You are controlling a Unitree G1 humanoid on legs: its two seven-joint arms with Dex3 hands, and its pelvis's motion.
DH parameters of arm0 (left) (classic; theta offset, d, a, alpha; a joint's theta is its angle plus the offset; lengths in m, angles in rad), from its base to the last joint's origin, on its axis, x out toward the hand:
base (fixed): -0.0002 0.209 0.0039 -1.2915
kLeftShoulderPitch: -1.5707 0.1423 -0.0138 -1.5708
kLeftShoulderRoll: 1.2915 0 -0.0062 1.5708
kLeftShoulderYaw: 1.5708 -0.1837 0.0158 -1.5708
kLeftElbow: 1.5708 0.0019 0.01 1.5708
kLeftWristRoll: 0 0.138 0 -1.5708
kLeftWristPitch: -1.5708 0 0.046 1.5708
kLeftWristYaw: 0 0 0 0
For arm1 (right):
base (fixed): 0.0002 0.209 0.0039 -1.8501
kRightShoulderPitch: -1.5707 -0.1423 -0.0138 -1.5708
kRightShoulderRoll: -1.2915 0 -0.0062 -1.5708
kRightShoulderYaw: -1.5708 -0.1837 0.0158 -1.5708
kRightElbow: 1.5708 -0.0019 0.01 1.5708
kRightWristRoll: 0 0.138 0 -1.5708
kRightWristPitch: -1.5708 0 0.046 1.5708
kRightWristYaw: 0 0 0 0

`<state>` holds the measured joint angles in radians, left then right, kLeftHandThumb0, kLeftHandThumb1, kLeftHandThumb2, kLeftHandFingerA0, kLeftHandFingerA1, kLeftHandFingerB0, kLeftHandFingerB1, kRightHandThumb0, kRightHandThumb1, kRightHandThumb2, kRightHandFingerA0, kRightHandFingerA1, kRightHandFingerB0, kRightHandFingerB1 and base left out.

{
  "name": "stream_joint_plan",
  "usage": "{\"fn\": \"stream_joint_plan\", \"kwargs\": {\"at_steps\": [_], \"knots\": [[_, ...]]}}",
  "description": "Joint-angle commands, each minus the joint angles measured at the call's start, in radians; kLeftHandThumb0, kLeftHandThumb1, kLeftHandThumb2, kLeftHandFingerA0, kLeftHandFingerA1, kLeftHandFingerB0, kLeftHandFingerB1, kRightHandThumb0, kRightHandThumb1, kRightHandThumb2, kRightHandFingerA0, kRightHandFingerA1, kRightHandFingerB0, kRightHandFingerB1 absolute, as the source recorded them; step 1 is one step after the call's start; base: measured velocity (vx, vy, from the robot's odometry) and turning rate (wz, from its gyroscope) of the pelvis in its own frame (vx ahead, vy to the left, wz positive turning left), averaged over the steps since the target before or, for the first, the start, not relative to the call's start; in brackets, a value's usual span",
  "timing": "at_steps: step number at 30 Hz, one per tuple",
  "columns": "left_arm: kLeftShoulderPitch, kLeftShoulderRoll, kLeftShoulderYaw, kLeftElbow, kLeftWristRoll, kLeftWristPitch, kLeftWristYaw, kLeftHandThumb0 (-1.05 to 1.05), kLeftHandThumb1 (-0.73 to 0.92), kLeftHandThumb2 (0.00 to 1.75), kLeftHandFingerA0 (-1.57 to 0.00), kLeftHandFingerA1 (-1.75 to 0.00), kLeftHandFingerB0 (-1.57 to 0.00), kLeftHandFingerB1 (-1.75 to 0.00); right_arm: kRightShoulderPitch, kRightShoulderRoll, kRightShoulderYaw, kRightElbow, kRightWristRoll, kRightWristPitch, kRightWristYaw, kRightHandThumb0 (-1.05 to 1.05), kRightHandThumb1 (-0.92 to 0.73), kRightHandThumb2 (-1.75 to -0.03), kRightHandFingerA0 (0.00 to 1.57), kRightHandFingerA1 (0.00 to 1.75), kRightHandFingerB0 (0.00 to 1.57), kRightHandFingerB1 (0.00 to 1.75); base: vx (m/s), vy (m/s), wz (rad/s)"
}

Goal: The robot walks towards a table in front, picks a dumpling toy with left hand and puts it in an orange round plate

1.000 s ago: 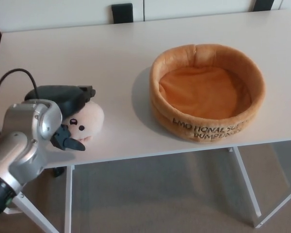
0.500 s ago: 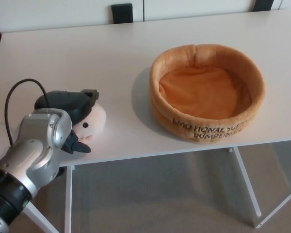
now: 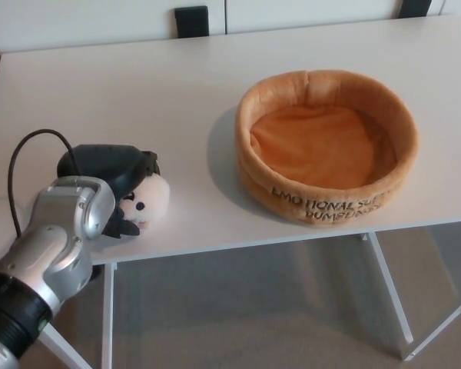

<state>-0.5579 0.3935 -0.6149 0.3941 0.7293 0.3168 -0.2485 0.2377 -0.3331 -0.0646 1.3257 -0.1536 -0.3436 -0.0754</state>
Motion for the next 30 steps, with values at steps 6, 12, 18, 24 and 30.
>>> {"fn": "stream_joint_plan", "kwargs": {"at_steps": [6,12,18,24,30], "knots": [[0.087,-0.037,0.119,-0.043,-0.081,-0.101,0.112,-0.12,0.78,0.57,-0.63,-1.65,-0.54,-1.30,-0.006,-0.008,-0.017,0.003,0.014,-0.001,0.025,-0.50,-0.55,-0.61,0.91,0.70,0.55,0.39,0.00,0.000,0.00],[0.085,-0.162,0.291,-0.137,-0.182,-0.104,0.187,-0.15,0.84,0.71,-0.92,-1.42,-0.71,-1.21,-0.001,-0.010,-0.015,-0.002,0.009,-0.004,0.028,-0.46,-0.59,-0.58,0.93,0.76,0.55,0.38,0.00,0.000,0.01],[-0.010,-0.203,0.332,-0.168,-0.144,-0.108,0.215,-0.14,0.73,0.60,-0.80,-1.65,-0.64,-1.33,-0.001,-0.011,-0.011,-0.006,0.005,-0.005,0.021,-0.48,-0.59,-0.58,0.86,0.73,0.54,0.38,0.00,0.000,0.00],[-0.105,-0.222,0.321,-0.146,-0.127,-0.107,0.226,-0.17,0.81,0.62,-0.73,-1.67,-0.75,-1.09,-0.004,-0.009,-0.019,-0.004,0.013,-0.004,0.031,-0.46,-0.60,-0.58,0.88,0.73,0.54,0.38,0.00,0.000,0.00],[-0.180,-0.253,0.308,-0.118,-0.137,-0.115,0.229,-0.11,0.78,0.55,-0.67,-1.75,-0.66,-1.25,-0.010,-0.007,-0.025,0.001,0.016,0.005,0.029,-0.49,-0.56,-0.58,0.87,0.77,0.53,0.38,0.00,0.000,0.00]]}}
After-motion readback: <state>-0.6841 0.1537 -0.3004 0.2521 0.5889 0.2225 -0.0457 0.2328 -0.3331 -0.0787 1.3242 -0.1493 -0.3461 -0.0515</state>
